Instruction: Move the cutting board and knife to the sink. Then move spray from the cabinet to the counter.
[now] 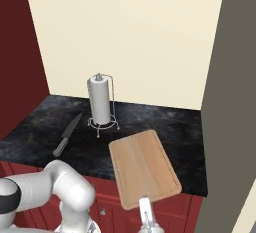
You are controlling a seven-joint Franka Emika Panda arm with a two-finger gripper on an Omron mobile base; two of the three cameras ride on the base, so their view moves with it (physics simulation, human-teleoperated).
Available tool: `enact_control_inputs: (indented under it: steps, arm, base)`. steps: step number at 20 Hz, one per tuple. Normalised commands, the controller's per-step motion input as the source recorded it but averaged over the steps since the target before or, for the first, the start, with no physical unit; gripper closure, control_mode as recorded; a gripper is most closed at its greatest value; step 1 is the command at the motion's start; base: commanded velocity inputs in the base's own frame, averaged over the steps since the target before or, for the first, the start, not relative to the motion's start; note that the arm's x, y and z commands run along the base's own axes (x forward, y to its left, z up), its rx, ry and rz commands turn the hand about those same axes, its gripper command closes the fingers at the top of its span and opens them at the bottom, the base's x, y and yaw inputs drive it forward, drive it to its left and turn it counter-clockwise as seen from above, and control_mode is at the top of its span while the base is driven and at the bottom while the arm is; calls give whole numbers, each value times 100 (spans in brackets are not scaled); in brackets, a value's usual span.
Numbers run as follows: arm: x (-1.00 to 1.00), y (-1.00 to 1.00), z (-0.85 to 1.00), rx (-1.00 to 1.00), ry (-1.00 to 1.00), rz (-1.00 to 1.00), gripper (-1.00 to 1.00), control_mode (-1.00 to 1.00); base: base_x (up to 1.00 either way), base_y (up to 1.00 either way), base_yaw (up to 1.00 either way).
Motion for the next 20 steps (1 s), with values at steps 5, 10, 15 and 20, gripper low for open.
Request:
enact_control_inputs:
  steps: [5, 10, 15, 20]
  arm:
    - [-26, 0, 100, -12, -24, 11, 100, -100]
    - [-35, 0, 100, -17, -5, 10, 100, -100]
    - [-22, 9, 88, -30, 2, 4, 100, -100]
    - [-5, 32, 50, -41, 12, -3, 100, -100]
  base:
    - [0, 0, 0]
    - [0, 0, 0]
    - [0, 0, 0]
    - [0, 0, 0]
